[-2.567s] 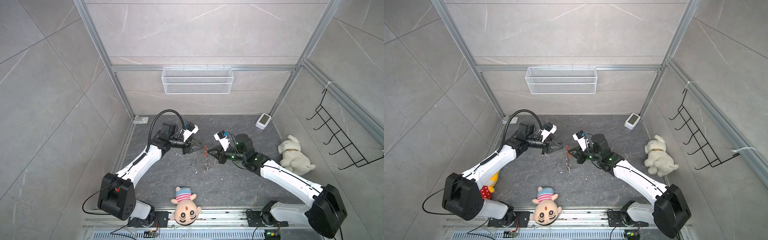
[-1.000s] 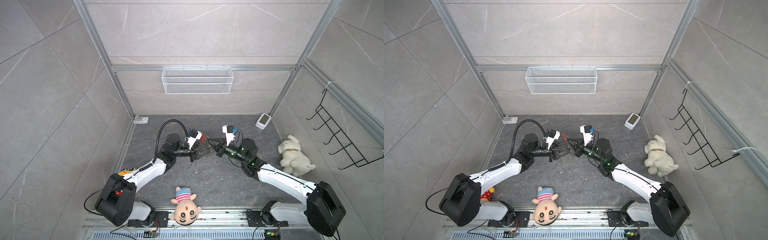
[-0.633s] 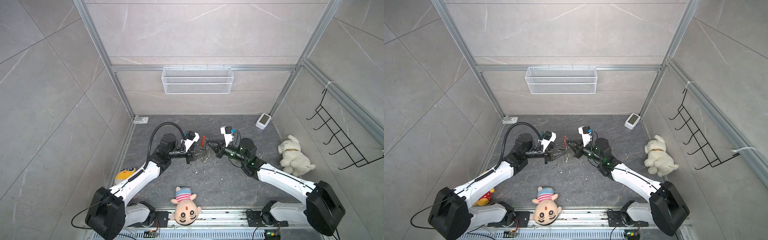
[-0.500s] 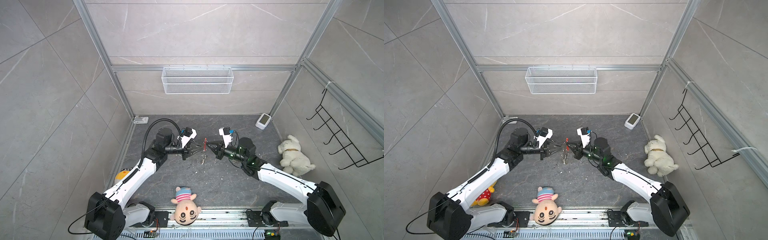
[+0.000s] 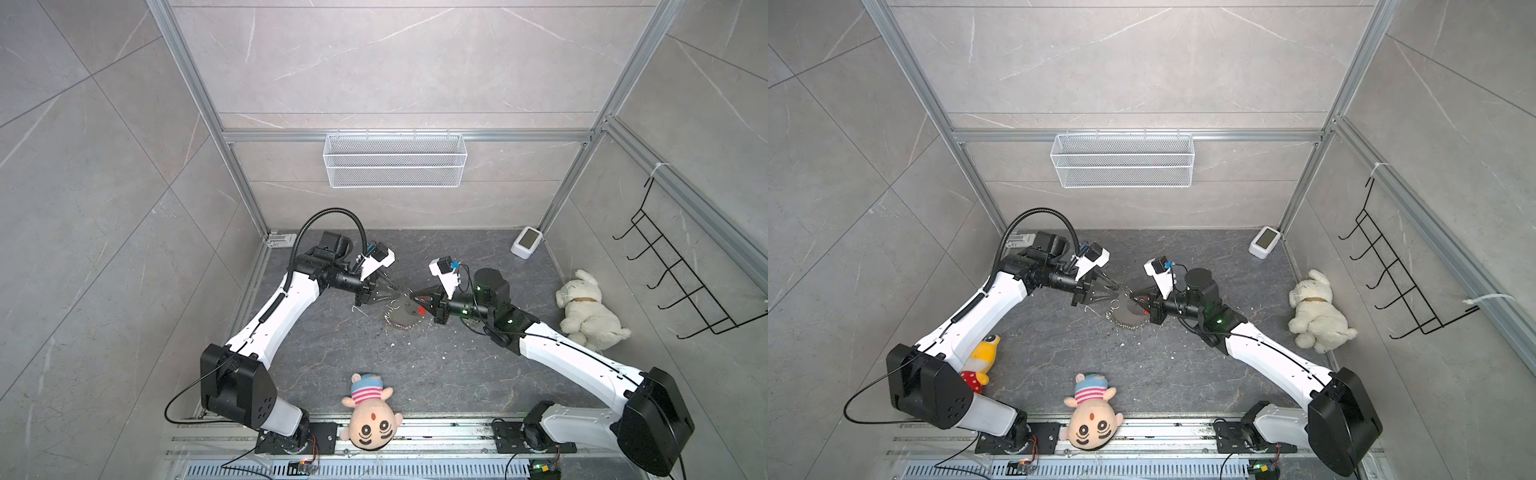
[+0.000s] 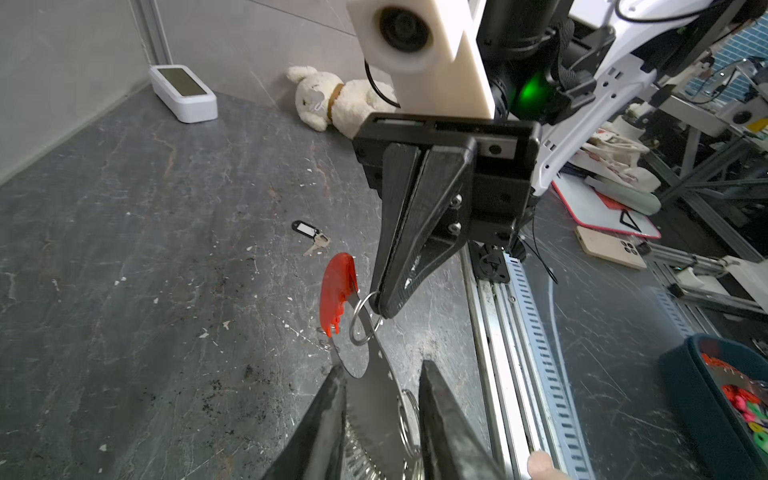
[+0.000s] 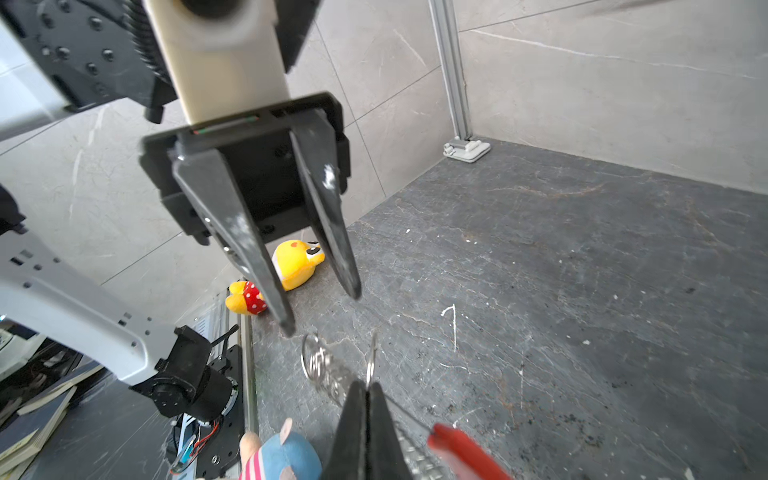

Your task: Put the keys on the keyring

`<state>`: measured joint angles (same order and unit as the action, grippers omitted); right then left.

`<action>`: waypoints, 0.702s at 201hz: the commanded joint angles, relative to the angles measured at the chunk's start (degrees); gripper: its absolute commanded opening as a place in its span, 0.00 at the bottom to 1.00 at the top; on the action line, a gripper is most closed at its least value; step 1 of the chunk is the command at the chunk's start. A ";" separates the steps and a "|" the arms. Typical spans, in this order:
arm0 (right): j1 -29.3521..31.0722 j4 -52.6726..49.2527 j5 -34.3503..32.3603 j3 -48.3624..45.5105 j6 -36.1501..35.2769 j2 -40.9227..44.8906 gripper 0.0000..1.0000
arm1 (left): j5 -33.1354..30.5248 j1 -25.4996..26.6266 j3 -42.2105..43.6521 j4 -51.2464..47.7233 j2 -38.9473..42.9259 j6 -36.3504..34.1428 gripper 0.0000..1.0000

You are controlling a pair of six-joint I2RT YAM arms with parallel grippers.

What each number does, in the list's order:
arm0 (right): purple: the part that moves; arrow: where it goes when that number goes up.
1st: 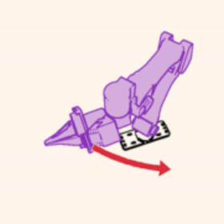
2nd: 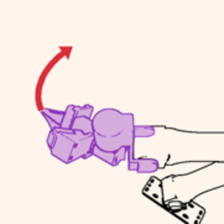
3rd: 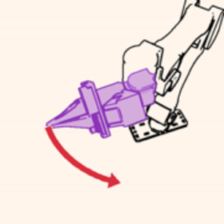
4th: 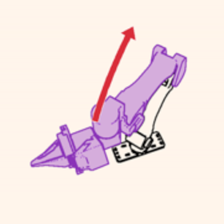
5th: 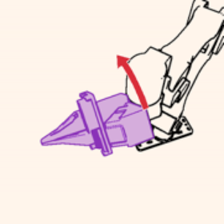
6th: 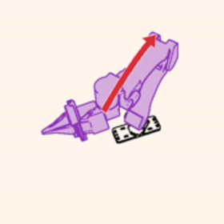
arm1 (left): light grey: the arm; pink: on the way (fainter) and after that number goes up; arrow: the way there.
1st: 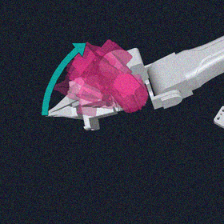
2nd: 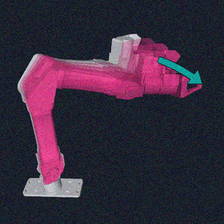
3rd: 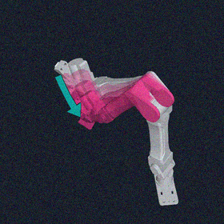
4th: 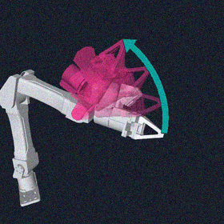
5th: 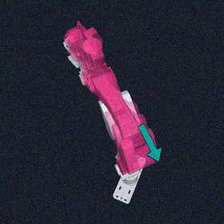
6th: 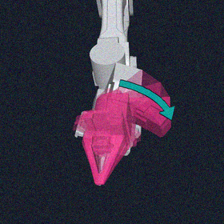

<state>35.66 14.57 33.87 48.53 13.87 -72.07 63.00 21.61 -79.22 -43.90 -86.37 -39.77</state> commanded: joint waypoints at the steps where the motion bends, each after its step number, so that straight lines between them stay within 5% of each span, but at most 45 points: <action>1: 0.23 -1.03 3.25 2.94 -1.95 0.15 0.00 | 4.32 -0.16 -3.23 -6.15 -0.60 -4.91 0.35; 141: 0.26 -1.21 5.88 5.30 -1.22 -2.24 0.00 | 7.41 0.54 -6.45 -9.19 -5.62 -5.64 0.32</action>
<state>35.68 11.99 37.95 51.55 13.21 -73.80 67.75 21.67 -84.53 -51.62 -91.46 -44.18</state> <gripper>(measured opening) 0.047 0.324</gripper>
